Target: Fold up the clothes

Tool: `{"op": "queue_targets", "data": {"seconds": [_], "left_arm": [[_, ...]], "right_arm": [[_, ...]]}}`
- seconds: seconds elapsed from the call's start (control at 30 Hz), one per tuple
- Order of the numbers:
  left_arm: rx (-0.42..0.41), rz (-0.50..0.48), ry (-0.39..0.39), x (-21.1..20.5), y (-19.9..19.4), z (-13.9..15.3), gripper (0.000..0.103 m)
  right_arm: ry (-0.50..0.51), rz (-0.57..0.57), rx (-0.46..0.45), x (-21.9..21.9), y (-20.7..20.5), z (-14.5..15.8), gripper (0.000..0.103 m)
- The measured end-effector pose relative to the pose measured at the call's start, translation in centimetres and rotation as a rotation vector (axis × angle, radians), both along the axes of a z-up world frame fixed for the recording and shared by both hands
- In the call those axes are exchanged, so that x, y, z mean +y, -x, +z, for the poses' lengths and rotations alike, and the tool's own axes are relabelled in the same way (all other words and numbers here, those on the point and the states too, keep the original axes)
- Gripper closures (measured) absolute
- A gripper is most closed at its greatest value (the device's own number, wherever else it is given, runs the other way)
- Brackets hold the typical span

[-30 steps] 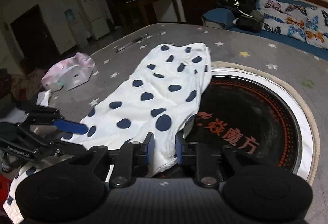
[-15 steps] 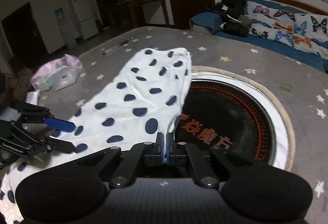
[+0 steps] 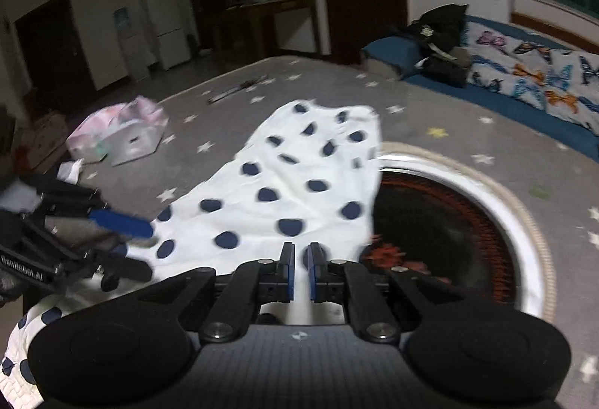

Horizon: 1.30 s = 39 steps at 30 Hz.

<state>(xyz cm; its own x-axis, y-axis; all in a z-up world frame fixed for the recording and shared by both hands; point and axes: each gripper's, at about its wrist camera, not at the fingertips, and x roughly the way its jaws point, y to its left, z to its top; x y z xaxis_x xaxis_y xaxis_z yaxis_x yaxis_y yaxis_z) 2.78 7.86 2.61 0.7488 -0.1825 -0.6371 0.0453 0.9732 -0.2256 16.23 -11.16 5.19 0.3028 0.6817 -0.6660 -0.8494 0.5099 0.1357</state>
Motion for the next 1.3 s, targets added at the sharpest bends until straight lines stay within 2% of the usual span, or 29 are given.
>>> {"op": "queue_targets", "data": {"seconds": [0.2,0.33,0.4,0.43,0.53,0.6,0.67,0.73,0.83,1.03,1.13,1.3], "left_arm": [[-0.002,0.009,0.001,1.0,-2.4,-0.1,0.048],[0.01,0.029,0.012,1.9,-4.1,-0.5,0.052],[0.007,0.039,0.023,2.3,-4.8,-0.6,0.053],[0.001,0.051,0.019,2.4,-5.1,-0.7,0.054],[-0.011,0.108,0.013,2.8,-6.2,-0.8,0.062],[-0.012,0.144,0.01,3.3,-7.0,-1.0,0.063],[-0.001,0.165,-0.031,3.6,-7.9,-1.5,0.073],[0.009,0.175,-0.074,3.8,-8.5,-2.0,0.079],[0.005,0.197,-0.126,4.4,-8.8,-2.5,0.087],[-0.005,0.22,-0.133,5.0,-8.8,-2.0,0.087],[-0.024,0.228,-0.123,4.8,-8.3,-1.2,0.087],[-0.038,0.123,-0.092,2.8,-6.8,-0.3,0.086]], "right_arm": [[0.079,-0.025,0.047,0.0,-0.3,-2.2,0.095],[0.061,-0.037,0.045,-0.3,-0.4,-1.6,0.094],[0.044,-0.038,0.036,-0.2,-0.3,-1.1,0.087],[0.038,-0.035,0.034,-0.1,-0.3,-1.0,0.079],[0.045,-0.017,0.032,0.8,0.0,-1.1,0.078],[0.05,-0.01,0.032,1.2,0.1,-1.3,0.077],[0.054,-0.008,0.036,1.3,0.1,-1.6,0.075],[0.06,-0.007,0.037,1.4,0.1,-1.8,0.071],[0.07,-0.013,0.038,1.3,0.0,-2.1,0.07],[0.06,-0.018,0.031,1.2,0.2,-2.0,0.069],[0.062,-0.01,0.026,1.4,0.3,-1.9,0.06],[0.074,-0.02,0.024,1.7,0.3,-2.1,0.06]]}}
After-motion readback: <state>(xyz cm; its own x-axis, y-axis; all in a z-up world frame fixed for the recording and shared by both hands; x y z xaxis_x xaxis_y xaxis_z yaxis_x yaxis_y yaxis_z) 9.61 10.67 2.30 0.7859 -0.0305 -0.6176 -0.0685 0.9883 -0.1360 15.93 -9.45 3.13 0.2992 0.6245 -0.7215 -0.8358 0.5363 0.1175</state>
